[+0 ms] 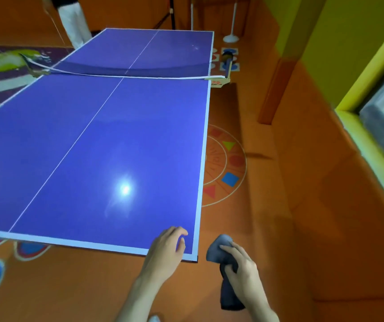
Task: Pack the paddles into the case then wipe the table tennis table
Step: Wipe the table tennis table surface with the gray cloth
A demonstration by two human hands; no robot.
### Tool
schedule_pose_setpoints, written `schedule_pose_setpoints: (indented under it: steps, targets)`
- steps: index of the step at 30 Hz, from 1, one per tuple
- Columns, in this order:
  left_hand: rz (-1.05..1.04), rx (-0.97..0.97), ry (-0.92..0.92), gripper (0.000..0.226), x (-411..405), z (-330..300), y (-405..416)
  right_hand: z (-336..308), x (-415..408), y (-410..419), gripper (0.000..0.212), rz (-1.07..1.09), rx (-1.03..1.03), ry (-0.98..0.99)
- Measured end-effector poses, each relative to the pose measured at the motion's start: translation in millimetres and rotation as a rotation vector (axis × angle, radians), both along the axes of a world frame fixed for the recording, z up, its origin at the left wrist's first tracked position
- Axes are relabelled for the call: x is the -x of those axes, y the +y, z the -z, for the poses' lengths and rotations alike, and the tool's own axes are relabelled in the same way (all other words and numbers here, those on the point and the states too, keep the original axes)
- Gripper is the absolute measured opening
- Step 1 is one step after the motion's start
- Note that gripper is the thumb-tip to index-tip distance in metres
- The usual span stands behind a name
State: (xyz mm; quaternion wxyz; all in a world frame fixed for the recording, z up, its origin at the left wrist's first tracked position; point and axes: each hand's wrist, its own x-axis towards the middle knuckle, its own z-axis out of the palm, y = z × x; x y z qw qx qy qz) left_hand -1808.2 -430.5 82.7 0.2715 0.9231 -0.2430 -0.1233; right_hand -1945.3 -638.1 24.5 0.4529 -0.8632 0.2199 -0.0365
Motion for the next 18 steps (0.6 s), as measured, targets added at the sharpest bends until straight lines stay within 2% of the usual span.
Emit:
schedule_pose_setpoints:
  steps: [9, 18]
  targets:
    - [-0.031, 0.014, -0.072, 0.015, -1.2, -15.2, -68.0, -54.0, -19.1, -63.9, 0.063, 0.039, -0.085, -0.169]
    - [-0.145, 0.074, -0.041, 0.012, -110.6, 7.8, -133.0, -62.4, -145.3, -144.2, 0.058, 0.015, -0.112, -0.148]
